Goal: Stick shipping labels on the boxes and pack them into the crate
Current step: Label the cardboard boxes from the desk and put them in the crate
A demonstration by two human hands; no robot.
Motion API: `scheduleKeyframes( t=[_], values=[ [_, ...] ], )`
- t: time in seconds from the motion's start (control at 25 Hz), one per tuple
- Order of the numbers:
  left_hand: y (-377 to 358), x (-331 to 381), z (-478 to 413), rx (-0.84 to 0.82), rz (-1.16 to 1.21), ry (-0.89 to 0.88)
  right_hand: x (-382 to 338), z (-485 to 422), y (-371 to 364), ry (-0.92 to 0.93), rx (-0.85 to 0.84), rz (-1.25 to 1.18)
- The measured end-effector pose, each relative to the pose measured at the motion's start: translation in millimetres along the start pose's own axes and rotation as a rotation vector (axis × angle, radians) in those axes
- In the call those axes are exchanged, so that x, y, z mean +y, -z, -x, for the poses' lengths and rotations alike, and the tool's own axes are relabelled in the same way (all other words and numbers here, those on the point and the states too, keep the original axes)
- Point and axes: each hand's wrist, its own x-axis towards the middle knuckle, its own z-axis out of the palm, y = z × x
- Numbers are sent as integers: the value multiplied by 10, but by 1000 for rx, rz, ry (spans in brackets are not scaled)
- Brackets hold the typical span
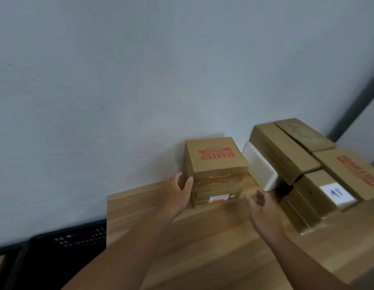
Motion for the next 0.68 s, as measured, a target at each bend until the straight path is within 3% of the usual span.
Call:
scheduleKeyframes(
  t=[0.16, 0.32, 0.52, 0.68],
  values=[
    [-165, 175, -381, 61, 20, 108, -310, -938, 14, -12, 23, -204],
    [-378, 299, -670, 80, 106, 157, -384, -1514, -91, 8, -94, -215],
    [-554, 338, -732, 51, 214, 161, -262, -1654, -239, -23, -277, -168],
    [-478, 479, -598, 83, 271, 138, -368, -1513, -275, 26, -217, -189]
  ],
)
